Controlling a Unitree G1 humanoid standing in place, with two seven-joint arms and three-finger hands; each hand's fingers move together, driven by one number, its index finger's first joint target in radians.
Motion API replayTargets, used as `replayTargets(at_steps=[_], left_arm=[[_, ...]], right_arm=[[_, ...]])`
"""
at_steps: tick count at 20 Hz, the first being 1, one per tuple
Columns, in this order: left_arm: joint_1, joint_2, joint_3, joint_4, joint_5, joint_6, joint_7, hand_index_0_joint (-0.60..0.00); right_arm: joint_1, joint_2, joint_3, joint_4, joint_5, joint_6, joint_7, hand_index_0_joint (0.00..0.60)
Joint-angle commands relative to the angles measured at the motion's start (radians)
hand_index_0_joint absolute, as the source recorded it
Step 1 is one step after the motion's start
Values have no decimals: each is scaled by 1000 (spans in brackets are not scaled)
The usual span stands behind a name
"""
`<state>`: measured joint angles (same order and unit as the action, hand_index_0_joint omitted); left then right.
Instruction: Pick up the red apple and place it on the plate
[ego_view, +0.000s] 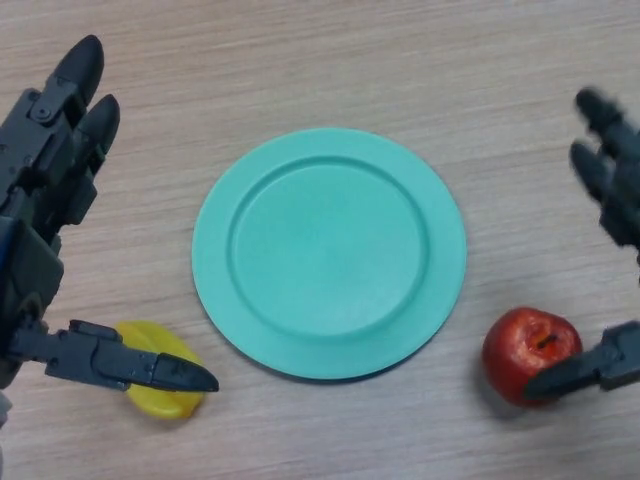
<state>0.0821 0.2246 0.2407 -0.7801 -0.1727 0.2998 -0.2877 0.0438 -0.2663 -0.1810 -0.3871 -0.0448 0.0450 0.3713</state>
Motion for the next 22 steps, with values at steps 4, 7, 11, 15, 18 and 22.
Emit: replayTargets(at_steps=[4, 7, 11, 15, 18, 22], left_arm=[[-8, 21, 45, -40, 1, -155, 40, 0], [-12, 24, 51, -26, -3, -160, 43, 0], [-34, 38, 67, -11, -13, -162, 54, 0], [-39, 44, 89, 18, -24, -193, 59, 0], [-33, 48, 124, -1, -58, -171, 55, 0], [-28, 50, 140, -15, -58, -174, 42, 0]], right_arm=[[-53, -44, 10, 232, -128, -318, -88, 0], [-73, -45, 38, 304, -200, -327, -134, 51], [-117, -82, 56, 461, -388, -487, -234, 551], [-138, -74, 62, 352, -383, -489, -238, 600], [-209, -33, 132, 237, -390, -404, -227, 600], [-393, 54, 274, 310, -472, -330, -282, 600]])
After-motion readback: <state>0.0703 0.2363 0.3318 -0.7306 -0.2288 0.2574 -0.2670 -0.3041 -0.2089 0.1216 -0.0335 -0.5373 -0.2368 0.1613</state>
